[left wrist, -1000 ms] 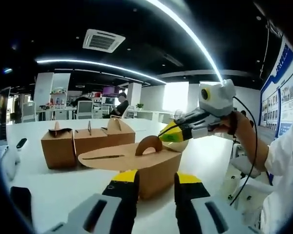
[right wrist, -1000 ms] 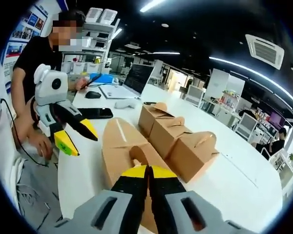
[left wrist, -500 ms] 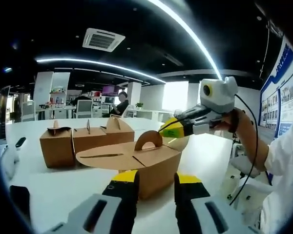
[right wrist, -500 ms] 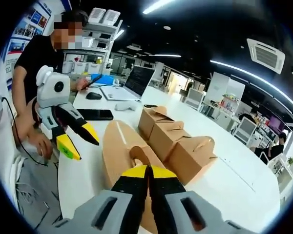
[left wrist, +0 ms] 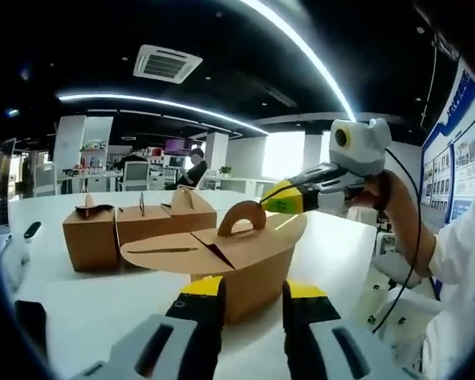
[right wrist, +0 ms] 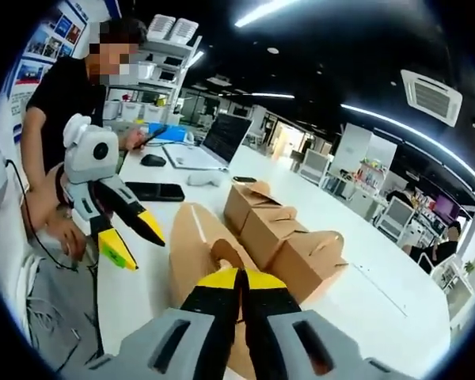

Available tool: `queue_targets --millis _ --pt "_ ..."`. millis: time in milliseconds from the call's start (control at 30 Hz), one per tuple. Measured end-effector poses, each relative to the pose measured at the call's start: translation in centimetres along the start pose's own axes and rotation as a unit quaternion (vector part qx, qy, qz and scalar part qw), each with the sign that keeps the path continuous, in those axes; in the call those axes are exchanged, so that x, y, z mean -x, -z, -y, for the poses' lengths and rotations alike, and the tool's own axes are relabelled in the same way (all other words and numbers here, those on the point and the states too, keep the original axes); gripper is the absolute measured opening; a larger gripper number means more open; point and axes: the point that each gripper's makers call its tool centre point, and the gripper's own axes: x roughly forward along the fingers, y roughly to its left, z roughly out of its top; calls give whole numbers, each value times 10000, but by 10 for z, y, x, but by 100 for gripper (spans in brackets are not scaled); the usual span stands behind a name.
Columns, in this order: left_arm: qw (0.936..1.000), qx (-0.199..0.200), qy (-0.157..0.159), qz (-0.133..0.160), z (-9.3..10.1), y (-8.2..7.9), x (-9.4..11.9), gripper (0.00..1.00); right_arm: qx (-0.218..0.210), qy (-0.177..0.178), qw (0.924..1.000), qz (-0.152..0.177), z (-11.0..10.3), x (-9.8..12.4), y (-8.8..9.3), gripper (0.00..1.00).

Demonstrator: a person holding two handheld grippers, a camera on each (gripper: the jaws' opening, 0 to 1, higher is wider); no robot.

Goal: Pick up one paper box from the group, open the paper box, and remove the item inside

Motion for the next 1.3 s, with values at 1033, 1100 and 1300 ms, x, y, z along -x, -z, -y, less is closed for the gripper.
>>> queue_targets --millis 1033,1100,1300 --pt "10000 10 63 -26 2 3 -3 30 44 -177 9998 -125 -6 -11 4 3" --pt "10000 22 68 -43 3 5 -4 30 62 -162 9998 -112 -5 -10 3 3" --pt "9998 38 -77 -156 -5 12 -9 32 125 -156 9998 -64 -6 -8 0 3"
